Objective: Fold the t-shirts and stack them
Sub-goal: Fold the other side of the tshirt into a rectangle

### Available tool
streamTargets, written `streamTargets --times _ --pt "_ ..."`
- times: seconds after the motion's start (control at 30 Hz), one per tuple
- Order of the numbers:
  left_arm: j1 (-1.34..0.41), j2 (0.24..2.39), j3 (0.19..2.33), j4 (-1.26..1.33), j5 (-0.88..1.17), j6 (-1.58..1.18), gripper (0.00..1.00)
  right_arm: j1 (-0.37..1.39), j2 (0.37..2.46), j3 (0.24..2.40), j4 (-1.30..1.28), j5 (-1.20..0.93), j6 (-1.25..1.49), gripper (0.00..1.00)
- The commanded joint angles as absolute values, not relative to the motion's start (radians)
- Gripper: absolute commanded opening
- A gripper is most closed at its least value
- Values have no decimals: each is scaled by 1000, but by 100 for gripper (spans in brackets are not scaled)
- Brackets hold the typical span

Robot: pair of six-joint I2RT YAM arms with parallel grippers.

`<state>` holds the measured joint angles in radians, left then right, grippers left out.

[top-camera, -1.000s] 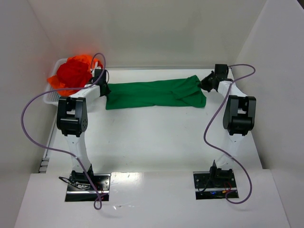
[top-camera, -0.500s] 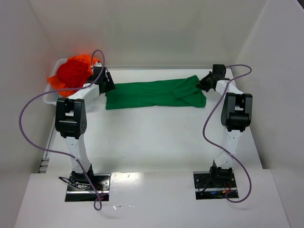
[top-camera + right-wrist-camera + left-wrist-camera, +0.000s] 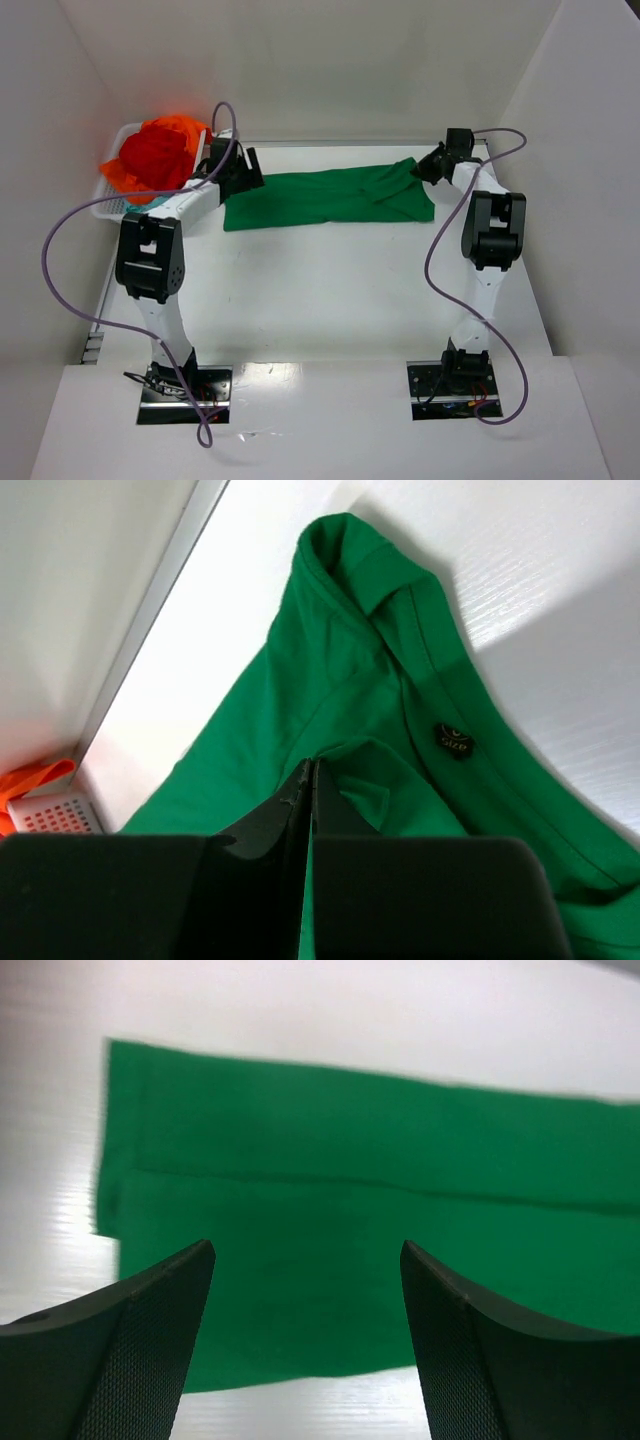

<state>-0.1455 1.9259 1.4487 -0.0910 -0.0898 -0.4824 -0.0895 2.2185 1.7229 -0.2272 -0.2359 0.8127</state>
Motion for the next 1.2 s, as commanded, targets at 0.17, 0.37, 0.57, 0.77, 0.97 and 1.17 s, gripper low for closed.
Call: streamTargets --times 0.17,0.37,0.57,0.77,0.97,1.17 --pt "-173 2009 1440 -72 -14 -503 82 -83 2253 1759 -248 -221 792 15" --pt "-173 2037 1470 -83 5 -503 82 -83 2194 1727 -258 -172 743 51" --pt "-183 2046 1470 -83 26 -494 82 -83 2048 1625 -246 -167 713 74" --pt "-192 2057 1470 -83 26 -494 82 -26 1976 1506 -216 -186 703 71" --pt "-192 2066 1470 -83 26 -503 82 55 2009 1474 -216 -195 736 70" --pt "-192 2075 1479 -92 35 -494 82 91 2031 1445 -178 -184 784 70"
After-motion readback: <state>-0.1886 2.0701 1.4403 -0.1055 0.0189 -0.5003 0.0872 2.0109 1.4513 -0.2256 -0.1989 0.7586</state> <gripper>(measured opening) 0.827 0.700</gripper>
